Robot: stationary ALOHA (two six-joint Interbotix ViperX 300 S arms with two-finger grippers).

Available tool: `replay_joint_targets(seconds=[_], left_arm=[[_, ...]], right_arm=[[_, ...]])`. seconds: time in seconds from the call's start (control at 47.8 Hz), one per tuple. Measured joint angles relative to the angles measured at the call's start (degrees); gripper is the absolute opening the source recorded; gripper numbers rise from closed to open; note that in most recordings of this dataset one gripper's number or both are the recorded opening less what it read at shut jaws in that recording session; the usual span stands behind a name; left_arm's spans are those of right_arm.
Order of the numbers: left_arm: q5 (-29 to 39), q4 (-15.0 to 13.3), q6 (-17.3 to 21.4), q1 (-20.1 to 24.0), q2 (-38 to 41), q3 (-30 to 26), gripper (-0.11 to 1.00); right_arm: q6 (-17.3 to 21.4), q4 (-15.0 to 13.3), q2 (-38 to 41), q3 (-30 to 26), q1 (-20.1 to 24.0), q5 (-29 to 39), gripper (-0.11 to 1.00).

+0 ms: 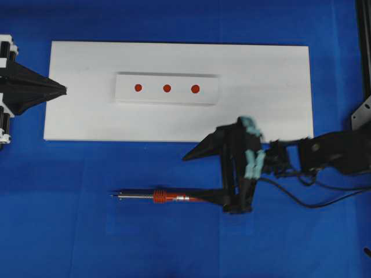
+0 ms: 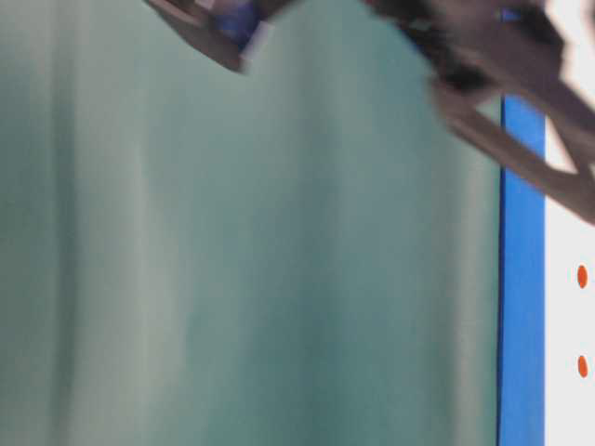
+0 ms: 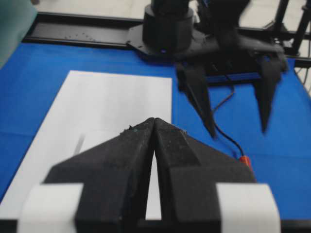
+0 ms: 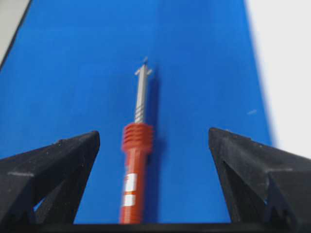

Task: Touch the tip of the soldering iron to the mark.
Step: 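Lower the right gripper over the red handle and close it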

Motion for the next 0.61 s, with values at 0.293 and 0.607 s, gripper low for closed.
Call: replay_joint_targets(seconds=[0.293,0.607], left_arm=[[0.00,0.00,0.00,0.79,0.00,0.53,0.00],[0.00,0.00,0.00,0.79,0.00,0.88,0.00]], right_arm=[[0.00,6.77,11.95,-6.33,3.96,-2.64,0.88],[-0.44,9.49,17.14,-8.44,4.66,-2.90,0.82]])
